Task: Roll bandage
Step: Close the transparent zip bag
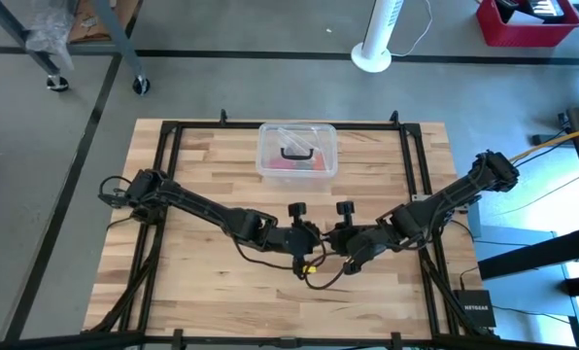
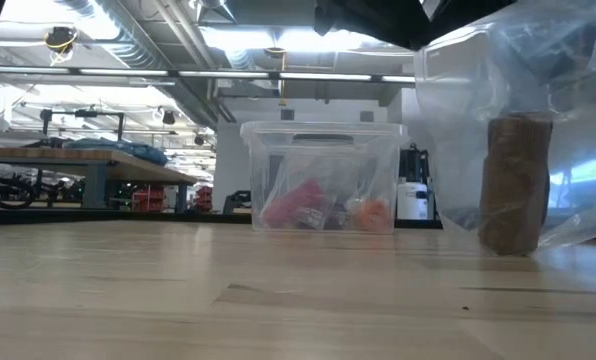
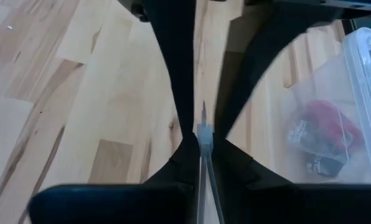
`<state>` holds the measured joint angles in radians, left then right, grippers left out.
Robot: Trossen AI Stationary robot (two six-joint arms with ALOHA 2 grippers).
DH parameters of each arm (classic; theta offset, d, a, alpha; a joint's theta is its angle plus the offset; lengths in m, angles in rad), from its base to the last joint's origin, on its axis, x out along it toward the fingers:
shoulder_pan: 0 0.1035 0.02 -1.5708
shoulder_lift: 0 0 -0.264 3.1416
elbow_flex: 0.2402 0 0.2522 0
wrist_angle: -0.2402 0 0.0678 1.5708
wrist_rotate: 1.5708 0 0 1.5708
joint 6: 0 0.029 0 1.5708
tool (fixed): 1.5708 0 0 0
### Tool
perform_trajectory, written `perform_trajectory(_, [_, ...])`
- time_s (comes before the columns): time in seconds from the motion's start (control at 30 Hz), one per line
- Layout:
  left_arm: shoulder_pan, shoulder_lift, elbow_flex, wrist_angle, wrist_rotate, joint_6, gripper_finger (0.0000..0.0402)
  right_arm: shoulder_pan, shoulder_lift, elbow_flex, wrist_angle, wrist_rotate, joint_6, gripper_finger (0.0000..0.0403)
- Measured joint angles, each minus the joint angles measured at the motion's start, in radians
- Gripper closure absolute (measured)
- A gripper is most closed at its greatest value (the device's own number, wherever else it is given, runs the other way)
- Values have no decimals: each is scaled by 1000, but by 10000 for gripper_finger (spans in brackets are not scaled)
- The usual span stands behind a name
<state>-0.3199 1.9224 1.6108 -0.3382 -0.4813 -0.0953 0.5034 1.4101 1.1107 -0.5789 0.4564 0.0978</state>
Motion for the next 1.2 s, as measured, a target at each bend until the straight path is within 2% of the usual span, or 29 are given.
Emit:
perform_trajectory(0.13, [-2,0,0,16,2,46,391,0,0,0,1,3,0,370])
perform_trajectory(0.27, [-1,0,0,7,-4,43,398,0,0,0,2,3,0,370])
perform_trajectory(0.5, [-10,0,3,-39,-96,27,401,5,0,20,-31,5,13,370])
perform_trajectory(0.67, [-8,-3,6,-70,-112,18,401,7,0,78,-138,-6,55,370])
perform_trajectory(0.87, [-7,0,-2,-181,-139,-19,401,23,-3,117,-312,-46,126,370])
perform_trajectory(1.2, [-14,-2,0,-96,-105,-70,400,34,-3,103,-285,-2,128,370])
